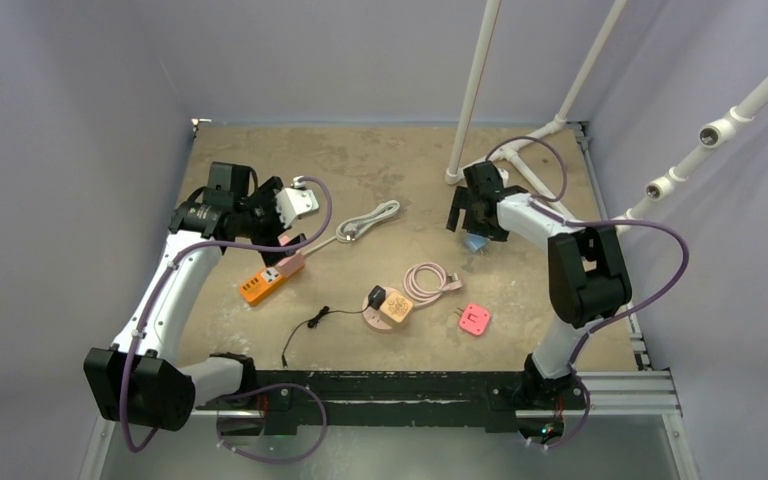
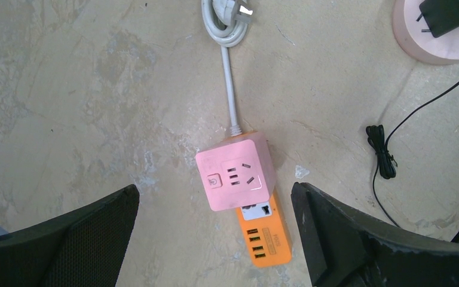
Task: Insert the plug
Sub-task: Pick up the plug from the center of the board.
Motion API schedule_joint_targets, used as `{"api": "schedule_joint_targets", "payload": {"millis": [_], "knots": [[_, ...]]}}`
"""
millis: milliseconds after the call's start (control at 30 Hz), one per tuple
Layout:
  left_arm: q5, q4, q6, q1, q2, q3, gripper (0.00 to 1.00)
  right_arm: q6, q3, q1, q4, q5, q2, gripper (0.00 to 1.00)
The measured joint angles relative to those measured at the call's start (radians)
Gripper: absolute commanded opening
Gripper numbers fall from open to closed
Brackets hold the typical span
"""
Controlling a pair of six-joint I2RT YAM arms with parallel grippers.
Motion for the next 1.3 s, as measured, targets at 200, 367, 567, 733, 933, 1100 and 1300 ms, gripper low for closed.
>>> {"api": "schedule_joint_targets", "payload": {"millis": [200, 367, 567, 733, 933, 1100, 1300], "knots": [[-0.002, -0.005, 0.0, 0.0, 0.0, 0.012, 0.99, -0.04, -0.045, 0.002, 0.04, -0.056, -0.016, 0.99], [-0.007, -0.01, 0.0, 0.0, 0.0, 0.033, 0.99, -0.06, -0.053, 0.018, 0.058, -0.104, -0.016, 0.89], [-0.008, -0.02, -0.001, 0.0, 0.0, 0.039, 0.99, -0.057, -0.081, 0.056, 0.079, -0.149, -0.033, 0.84], [-0.008, -0.029, 0.0, 0.0, 0.0, 0.039, 0.99, -0.043, -0.095, 0.083, 0.078, -0.151, -0.042, 0.72], [-0.007, -0.052, 0.006, 0.0, 0.0, 0.039, 0.99, -0.025, -0.095, 0.085, 0.076, -0.139, -0.041, 0.46], [-0.002, -0.068, 0.023, 0.0, -0.005, 0.039, 0.99, -0.016, -0.094, 0.085, 0.077, -0.127, -0.041, 0.3], [0.024, -0.078, 0.03, 0.0, -0.029, 0.039, 0.99, -0.014, -0.092, 0.085, 0.08, -0.122, -0.041, 0.23]]}}
